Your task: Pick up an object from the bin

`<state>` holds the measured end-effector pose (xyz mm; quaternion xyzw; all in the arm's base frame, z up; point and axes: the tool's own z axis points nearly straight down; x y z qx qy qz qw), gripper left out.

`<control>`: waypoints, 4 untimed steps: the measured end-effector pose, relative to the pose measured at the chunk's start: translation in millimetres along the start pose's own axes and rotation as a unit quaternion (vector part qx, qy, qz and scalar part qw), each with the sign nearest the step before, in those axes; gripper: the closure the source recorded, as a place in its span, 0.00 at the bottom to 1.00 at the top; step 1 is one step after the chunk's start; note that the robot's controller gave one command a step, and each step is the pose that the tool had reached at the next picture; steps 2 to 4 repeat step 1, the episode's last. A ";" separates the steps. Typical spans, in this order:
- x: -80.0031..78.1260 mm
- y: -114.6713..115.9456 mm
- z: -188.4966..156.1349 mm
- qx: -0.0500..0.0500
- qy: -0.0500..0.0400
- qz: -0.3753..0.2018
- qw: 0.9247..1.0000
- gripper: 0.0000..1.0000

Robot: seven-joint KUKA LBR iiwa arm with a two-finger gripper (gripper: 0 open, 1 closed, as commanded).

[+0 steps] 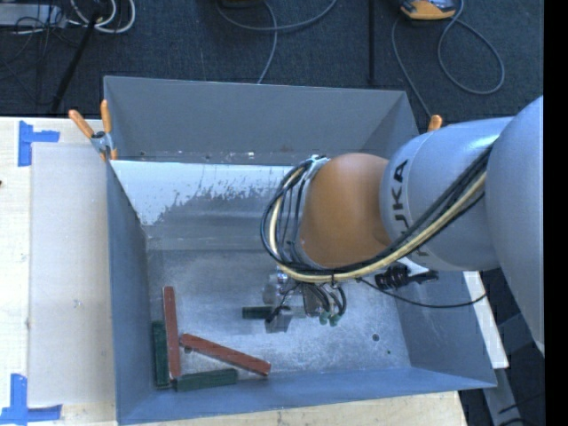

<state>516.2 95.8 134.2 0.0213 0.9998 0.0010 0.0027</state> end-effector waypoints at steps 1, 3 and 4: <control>-2.2 0.0 -65.9 0.000 -0.001 -0.002 1.000 1.00; -2.2 0.0 -65.9 0.000 -0.001 -0.002 1.000 1.00; -2.2 0.0 -65.9 0.000 -0.001 -0.002 1.000 1.00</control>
Offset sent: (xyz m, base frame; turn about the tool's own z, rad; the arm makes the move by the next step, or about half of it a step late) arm 0.0001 -0.0001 0.0625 0.0000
